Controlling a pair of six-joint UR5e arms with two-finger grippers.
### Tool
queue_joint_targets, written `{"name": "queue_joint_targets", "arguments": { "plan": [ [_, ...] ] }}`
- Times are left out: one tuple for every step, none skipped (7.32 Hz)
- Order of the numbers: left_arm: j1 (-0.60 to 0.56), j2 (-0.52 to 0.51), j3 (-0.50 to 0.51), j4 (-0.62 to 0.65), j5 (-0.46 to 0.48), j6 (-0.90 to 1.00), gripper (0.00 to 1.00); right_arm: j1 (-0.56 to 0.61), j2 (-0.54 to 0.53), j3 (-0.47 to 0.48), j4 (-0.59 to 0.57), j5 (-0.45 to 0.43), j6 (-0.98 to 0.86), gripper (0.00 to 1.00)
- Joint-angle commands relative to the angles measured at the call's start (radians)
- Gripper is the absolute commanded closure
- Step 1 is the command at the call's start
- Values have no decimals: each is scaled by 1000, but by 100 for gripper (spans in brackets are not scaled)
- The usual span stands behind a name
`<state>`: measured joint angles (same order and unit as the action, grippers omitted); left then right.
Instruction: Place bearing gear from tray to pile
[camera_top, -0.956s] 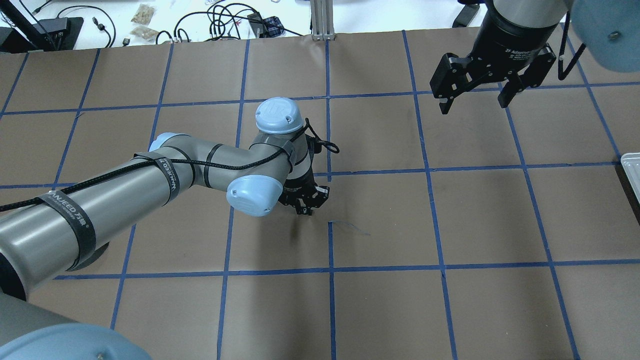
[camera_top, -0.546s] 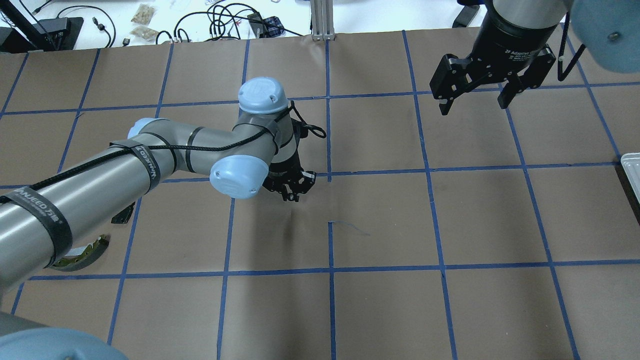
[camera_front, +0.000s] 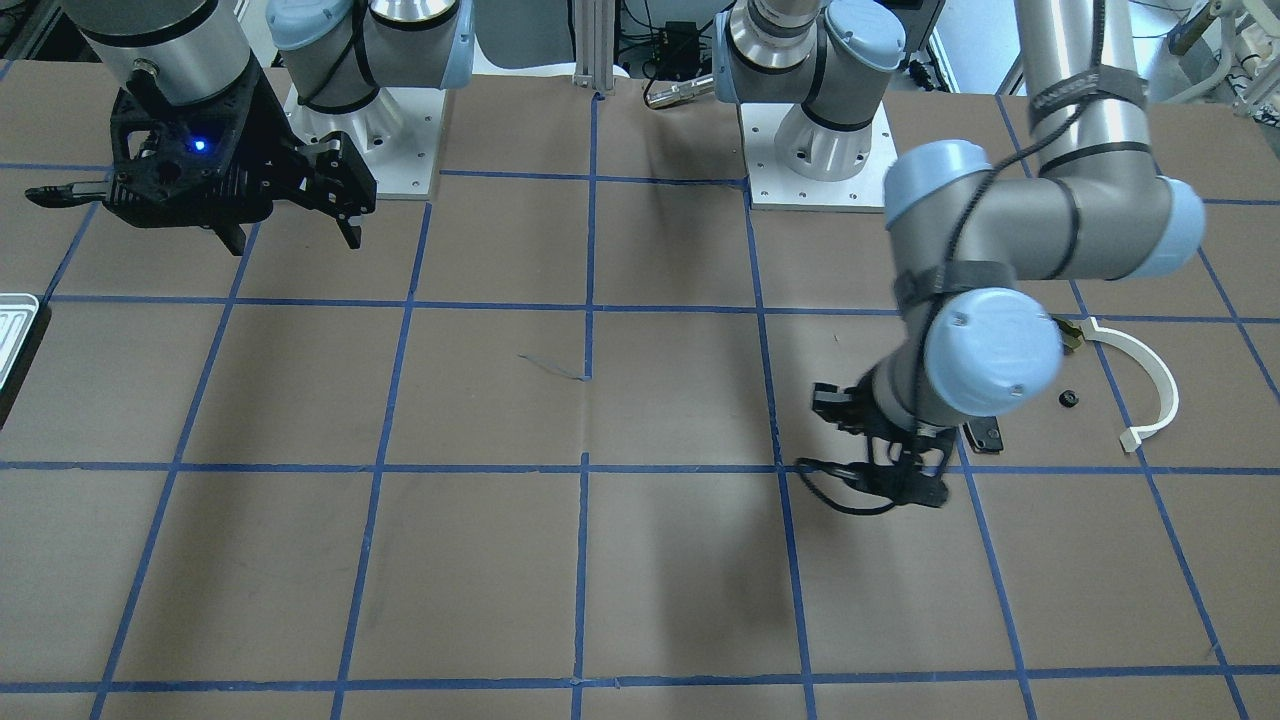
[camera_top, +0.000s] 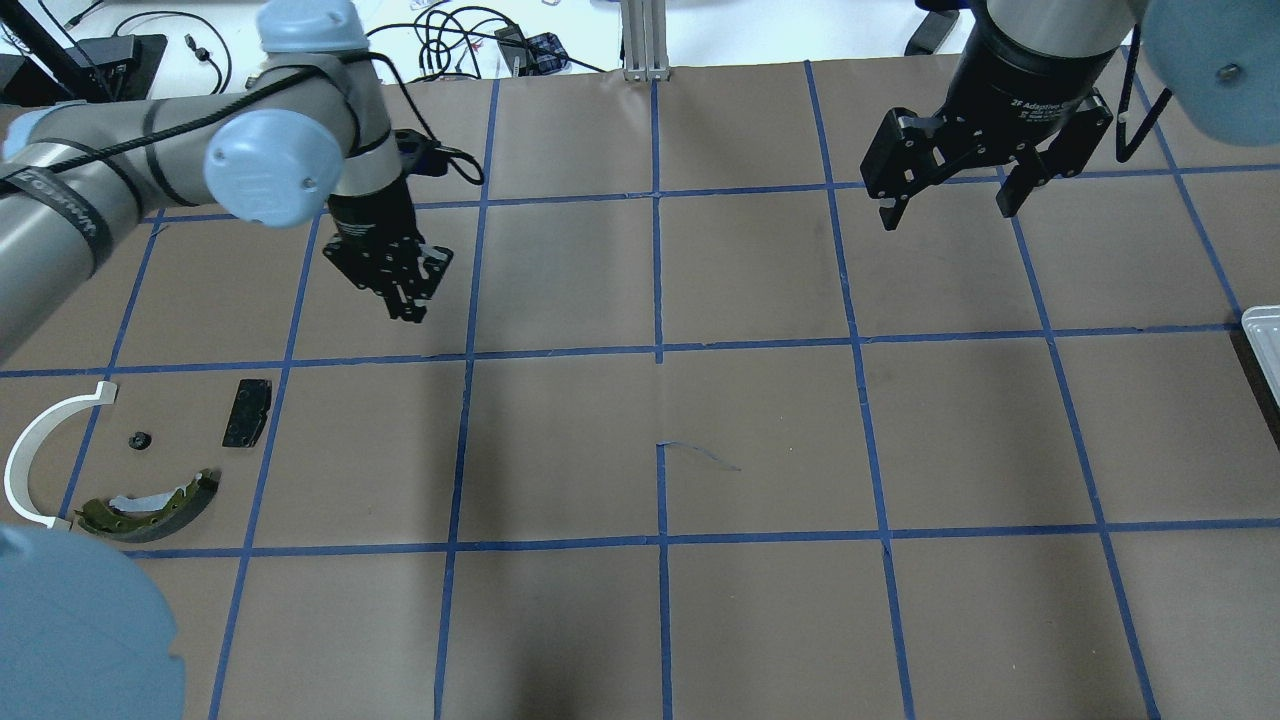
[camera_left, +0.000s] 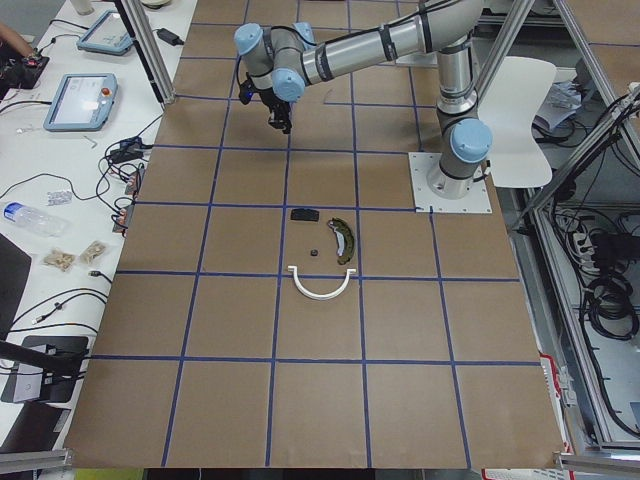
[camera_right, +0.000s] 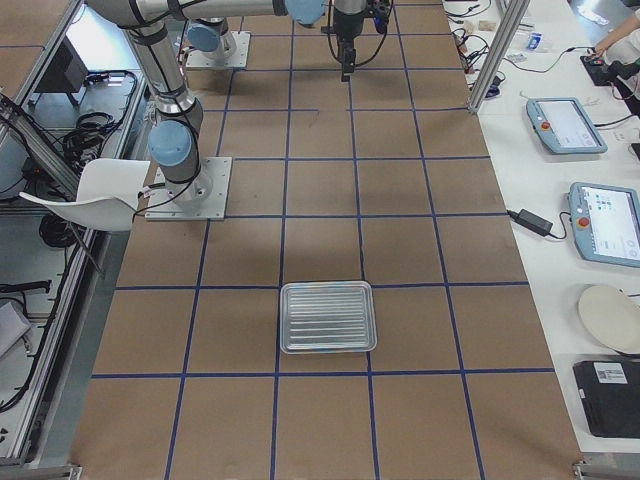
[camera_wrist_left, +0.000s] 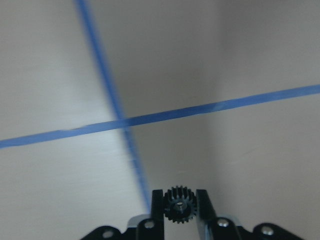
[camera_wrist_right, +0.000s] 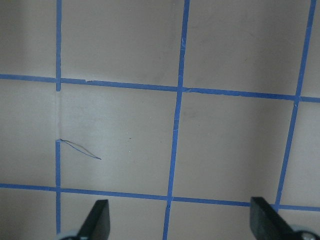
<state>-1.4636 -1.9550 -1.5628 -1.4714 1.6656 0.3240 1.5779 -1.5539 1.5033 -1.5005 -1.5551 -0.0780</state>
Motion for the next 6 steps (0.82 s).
{"name": "queue_joint_targets", "arguments": {
  "plan": [
    [283,-27,-5,-3,96,249,100,-1,0,0,-3,0,0,0],
    [354,-35,-23,23,127,260,100,-1,2,0,-3,0,0,0],
    [394,-36,-55,61,129,298,100,-1,0,0,-3,0,0,0],
    [425,-44,-112,162,129,337,100,-1,0,0,-3,0,0,0],
    [449,-48,-196,268,131,340,100,-1,0,0,-3,0,0,0],
    [471,-48,-279,370,131,352,100,-1,0,0,-3,0,0,0]
  ]
}}
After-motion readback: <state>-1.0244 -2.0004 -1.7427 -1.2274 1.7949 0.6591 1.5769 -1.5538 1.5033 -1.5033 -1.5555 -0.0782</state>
